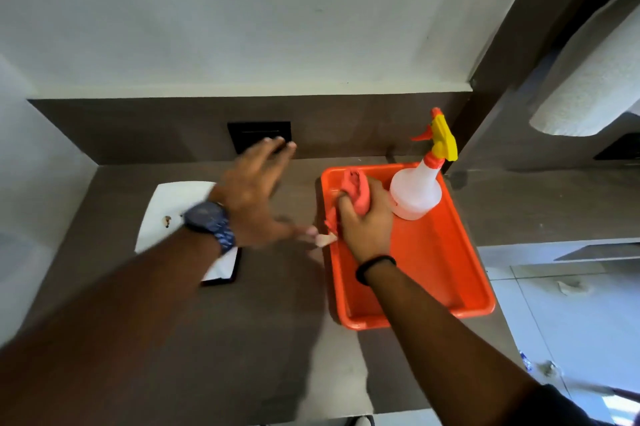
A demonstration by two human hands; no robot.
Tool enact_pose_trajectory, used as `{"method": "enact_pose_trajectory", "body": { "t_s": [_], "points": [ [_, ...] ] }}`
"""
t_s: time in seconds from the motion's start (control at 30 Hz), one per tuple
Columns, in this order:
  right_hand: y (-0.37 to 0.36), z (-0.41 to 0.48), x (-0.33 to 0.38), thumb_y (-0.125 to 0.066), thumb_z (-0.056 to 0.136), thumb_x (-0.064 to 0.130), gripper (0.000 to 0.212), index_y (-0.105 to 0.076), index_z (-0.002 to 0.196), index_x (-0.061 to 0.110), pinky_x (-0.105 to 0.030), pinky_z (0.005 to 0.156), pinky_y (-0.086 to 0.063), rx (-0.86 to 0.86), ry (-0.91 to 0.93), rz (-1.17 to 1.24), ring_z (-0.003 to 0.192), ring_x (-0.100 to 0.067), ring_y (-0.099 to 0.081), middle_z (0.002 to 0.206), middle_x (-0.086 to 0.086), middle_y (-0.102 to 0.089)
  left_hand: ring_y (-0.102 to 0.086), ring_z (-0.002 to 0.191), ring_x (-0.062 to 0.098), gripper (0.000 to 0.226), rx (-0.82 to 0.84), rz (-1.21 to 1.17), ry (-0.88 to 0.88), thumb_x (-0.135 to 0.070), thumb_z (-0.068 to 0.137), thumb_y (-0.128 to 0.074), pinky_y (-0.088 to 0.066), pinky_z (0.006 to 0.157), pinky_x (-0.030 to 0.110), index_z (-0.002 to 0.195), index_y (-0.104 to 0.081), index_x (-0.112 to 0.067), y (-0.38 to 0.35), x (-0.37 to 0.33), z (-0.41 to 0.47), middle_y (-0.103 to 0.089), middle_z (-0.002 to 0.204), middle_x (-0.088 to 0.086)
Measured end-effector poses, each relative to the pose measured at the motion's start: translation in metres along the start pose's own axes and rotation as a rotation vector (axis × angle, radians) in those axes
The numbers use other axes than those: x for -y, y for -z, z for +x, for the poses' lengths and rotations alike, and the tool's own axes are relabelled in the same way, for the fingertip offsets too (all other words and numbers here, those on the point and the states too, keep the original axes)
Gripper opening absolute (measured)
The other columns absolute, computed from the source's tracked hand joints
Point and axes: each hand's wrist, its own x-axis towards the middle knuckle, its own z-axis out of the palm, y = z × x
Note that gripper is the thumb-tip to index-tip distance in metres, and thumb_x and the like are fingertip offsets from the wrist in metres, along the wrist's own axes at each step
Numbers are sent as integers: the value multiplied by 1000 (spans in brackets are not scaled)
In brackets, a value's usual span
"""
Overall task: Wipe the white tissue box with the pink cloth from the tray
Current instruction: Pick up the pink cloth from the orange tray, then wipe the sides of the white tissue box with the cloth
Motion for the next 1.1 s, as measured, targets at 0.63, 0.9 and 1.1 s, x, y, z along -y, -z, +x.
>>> {"method": "enact_pose_trajectory", "body": {
  "t_s": [0.63,0.9,1.1],
  "points": [
    [-157,-83,24,-58,84,64,15,-57,99,66,-44,111,-46,316,-333,443,122,-8,-59,126,12,-65,-30,134,27,148,449,306,142,-78,23,-70,-34,110,42,145,-9,-21,23,115,-47,-33,149,3],
    [-164,-103,32,-41,82,78,29,-48,109,72,-46,117,-39,201,-202,404,136,-6,-46,135,19,-56,-43,122,23,127,393,258,96,-75,31,-72,-39,105,41,137,-25,-25,26,109,-49,-44,137,-2],
    [-168,-65,37,-42,90,62,46,-55,129,43,-46,121,-33,288,-176,338,139,-15,-45,144,2,-55,-42,122,26,134,388,258,117,-72,24,-73,-39,103,42,139,-25,-22,26,110,-48,-45,137,0]
  ]
}}
